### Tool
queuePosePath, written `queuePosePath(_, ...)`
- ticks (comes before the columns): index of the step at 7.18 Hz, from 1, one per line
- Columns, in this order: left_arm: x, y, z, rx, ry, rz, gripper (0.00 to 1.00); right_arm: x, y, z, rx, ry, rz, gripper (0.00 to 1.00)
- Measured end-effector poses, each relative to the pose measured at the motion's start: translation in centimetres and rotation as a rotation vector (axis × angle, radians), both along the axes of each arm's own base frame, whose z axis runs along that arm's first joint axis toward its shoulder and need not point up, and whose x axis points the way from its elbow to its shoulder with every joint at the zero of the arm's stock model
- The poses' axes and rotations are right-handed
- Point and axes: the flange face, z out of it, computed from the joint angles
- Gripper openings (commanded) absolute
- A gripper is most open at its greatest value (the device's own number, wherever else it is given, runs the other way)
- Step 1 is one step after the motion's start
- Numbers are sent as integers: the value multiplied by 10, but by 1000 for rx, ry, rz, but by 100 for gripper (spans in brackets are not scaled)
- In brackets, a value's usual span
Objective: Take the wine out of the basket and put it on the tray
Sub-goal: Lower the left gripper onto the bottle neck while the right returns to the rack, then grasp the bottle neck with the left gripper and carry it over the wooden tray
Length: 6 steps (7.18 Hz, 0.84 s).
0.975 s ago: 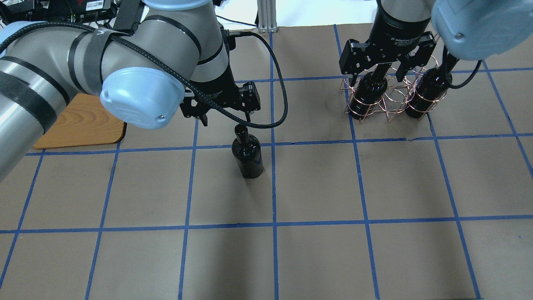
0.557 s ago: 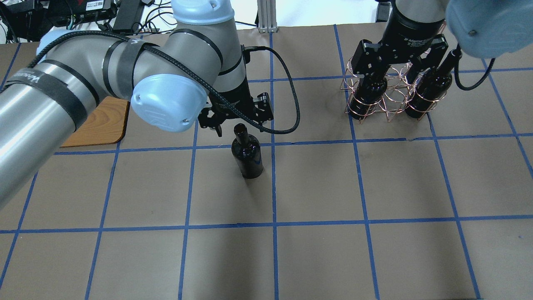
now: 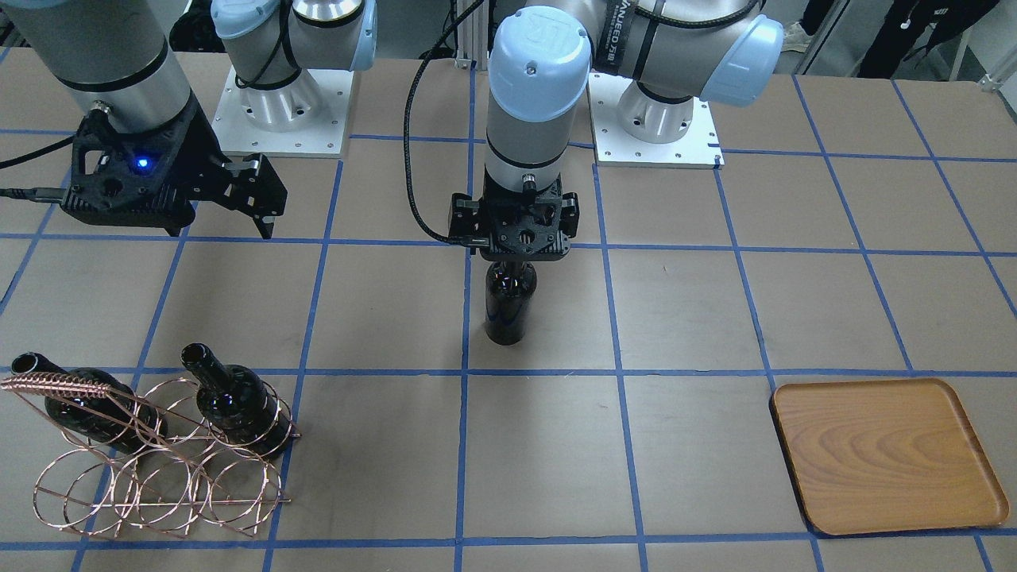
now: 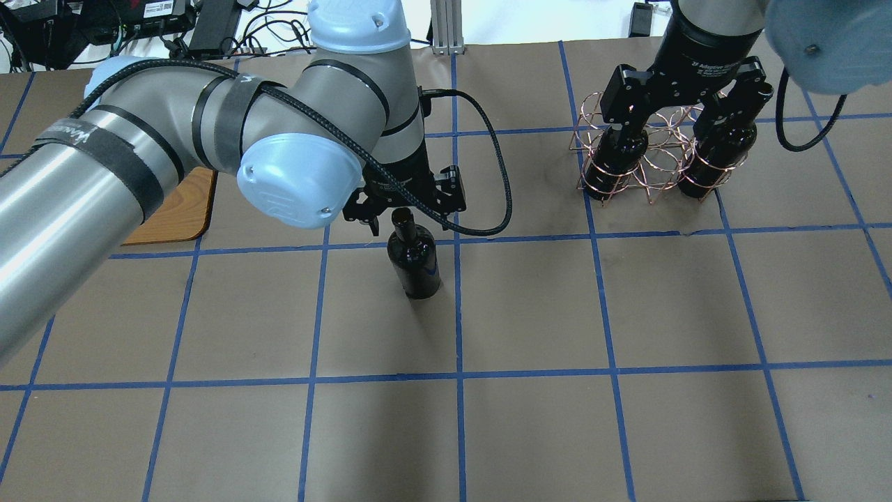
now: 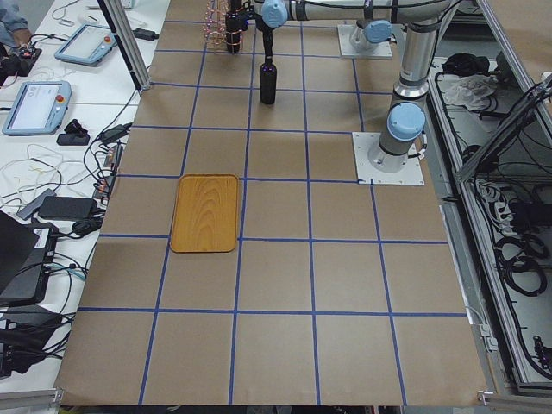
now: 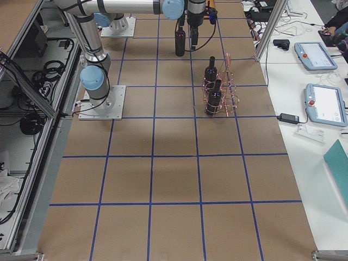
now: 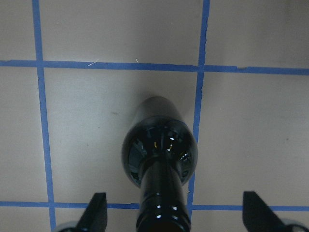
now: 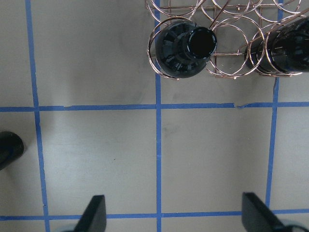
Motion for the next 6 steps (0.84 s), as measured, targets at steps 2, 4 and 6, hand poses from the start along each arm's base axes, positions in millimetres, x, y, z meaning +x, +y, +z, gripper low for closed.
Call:
queuePosePath(2,0,-1,0,-12,3,6,63,0,14,13,1,-5,0,100)
queuePosePath(4,0,-2,-2,-14,1,3,55,0,26,26,-10,-4,0,100)
queuePosePath(6,1,-1,-5,-11,0,4,41,0,29,28,-7,4,3,100)
